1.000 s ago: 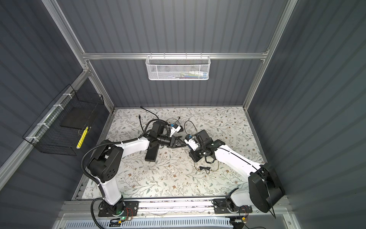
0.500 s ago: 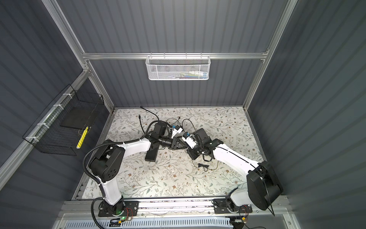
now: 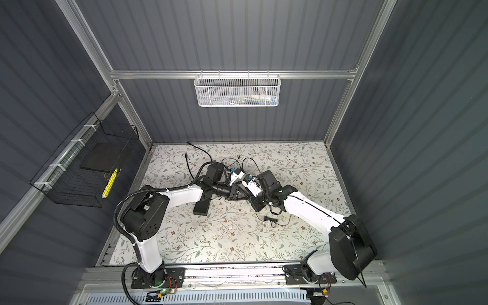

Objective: Insert the plug into the switch port

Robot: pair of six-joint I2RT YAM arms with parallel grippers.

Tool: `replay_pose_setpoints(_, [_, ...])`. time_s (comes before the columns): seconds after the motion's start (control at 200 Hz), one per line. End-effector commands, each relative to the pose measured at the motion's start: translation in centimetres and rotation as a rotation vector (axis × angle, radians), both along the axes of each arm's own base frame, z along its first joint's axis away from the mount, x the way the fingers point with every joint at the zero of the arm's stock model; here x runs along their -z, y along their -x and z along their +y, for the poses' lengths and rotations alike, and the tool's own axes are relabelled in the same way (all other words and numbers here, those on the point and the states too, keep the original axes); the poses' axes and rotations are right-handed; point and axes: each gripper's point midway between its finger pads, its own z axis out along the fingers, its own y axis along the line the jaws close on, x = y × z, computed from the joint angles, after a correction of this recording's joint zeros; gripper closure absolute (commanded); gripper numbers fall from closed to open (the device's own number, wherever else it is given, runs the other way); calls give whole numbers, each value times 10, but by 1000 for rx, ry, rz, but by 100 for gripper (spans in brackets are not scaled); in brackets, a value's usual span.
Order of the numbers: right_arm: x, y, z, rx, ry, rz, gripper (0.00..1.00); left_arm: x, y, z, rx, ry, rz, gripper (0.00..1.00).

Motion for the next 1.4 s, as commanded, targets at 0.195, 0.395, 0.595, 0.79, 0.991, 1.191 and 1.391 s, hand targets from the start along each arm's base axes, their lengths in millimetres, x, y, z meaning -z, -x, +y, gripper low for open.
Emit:
replay_pose_setpoints(0.195, [-12,1,3,-21,-19,-32,90,4,1,-1,4,-16,-3,75])
replay_pose_setpoints(0.395, [-9,4,2,-22,-16,-25,90,-2,-4,-5,5,-7,-16,71])
replay_pose_setpoints(0.595, [-8,5,6,-34,-26,-16,90,-2,-5,-5,1,-6,-17,75])
replay_pose_setpoints(0.79, [-5,6,5,-32,-19,-12,90,-4,-6,-7,4,4,-22,77])
replay_pose_setpoints(0.991, [-2,5,5,-32,-14,-6,90,-4,-6,-8,5,9,-20,84])
replay_pose_setpoints(1.191, [-2,6,7,-38,-18,-3,90,-4,-7,-7,2,8,-20,90])
replay_pose_setpoints(1.391, [-2,7,5,-31,-17,-6,86,-2,-7,-6,1,5,-19,98])
